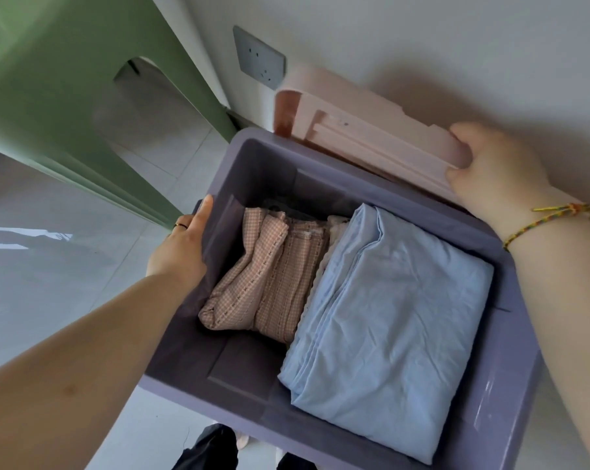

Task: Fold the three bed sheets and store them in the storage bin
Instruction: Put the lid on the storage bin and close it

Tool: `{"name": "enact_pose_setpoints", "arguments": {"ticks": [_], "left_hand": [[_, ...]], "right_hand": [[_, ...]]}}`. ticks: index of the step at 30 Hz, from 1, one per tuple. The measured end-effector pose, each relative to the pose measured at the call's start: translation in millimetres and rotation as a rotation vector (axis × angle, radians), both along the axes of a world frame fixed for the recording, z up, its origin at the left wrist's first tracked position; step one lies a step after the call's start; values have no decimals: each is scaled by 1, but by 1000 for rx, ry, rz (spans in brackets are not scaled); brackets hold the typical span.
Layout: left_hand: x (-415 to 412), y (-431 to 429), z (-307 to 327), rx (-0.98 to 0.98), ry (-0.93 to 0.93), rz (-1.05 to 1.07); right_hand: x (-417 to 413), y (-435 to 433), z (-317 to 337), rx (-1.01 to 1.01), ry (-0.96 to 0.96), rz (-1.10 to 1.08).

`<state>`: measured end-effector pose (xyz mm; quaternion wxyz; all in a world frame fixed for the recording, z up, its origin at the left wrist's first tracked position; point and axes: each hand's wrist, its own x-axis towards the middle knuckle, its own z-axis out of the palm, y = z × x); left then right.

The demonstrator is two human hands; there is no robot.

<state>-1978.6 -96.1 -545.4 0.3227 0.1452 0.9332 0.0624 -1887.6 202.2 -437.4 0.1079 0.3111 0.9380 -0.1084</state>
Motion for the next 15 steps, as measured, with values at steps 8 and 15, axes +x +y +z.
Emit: {"name": "enact_pose_setpoints", "arguments": {"ticks": [8,15], "left_hand": [[-23,-2,18,-220,-12,-171],[-37,-7,46,54,-302,49]], "right_hand": [[17,-43,32,-46,93,143],[37,-68,42,-16,215,170]]}}
